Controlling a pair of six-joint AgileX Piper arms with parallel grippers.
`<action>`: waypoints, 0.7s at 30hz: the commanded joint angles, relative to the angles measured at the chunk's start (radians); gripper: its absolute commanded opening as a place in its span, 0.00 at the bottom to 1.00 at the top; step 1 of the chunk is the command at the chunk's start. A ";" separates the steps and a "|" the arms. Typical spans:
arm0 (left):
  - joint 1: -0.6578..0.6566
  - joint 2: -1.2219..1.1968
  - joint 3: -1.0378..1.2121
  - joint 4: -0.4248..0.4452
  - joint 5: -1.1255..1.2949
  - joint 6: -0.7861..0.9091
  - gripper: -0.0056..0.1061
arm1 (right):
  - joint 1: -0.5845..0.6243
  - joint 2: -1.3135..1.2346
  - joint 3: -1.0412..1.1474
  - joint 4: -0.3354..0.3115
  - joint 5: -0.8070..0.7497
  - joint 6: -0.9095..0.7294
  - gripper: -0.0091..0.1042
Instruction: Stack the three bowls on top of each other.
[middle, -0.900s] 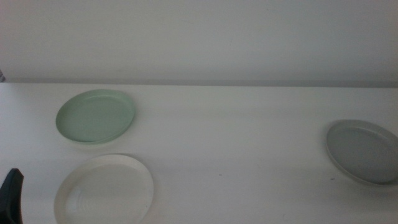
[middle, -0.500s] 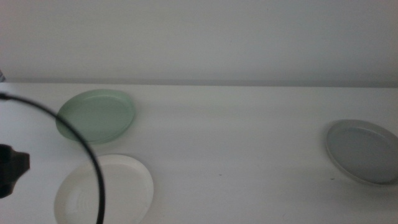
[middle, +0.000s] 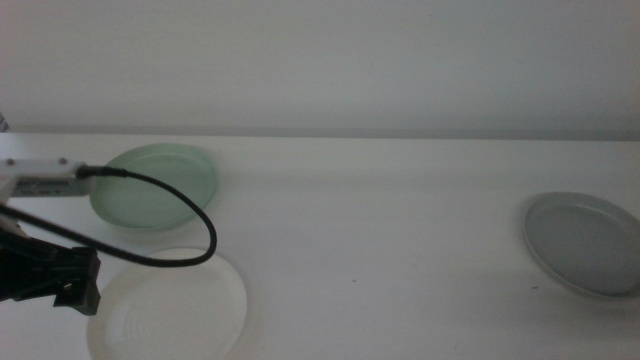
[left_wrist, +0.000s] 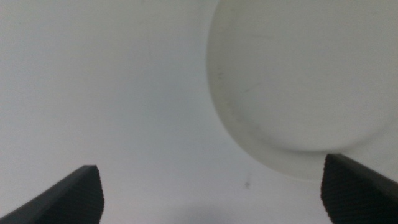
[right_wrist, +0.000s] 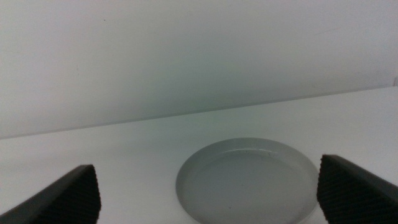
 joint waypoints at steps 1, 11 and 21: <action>-0.010 0.057 -0.006 0.030 -0.057 0.000 0.89 | -0.001 -0.038 0.044 -0.009 -0.009 -0.003 0.90; -0.010 0.270 -0.005 -0.001 -0.208 0.027 0.89 | -0.001 -0.038 0.044 -0.009 -0.009 -0.003 0.90; -0.010 0.403 -0.005 -0.030 -0.259 0.054 0.88 | -0.001 -0.038 0.044 -0.009 -0.009 -0.003 0.90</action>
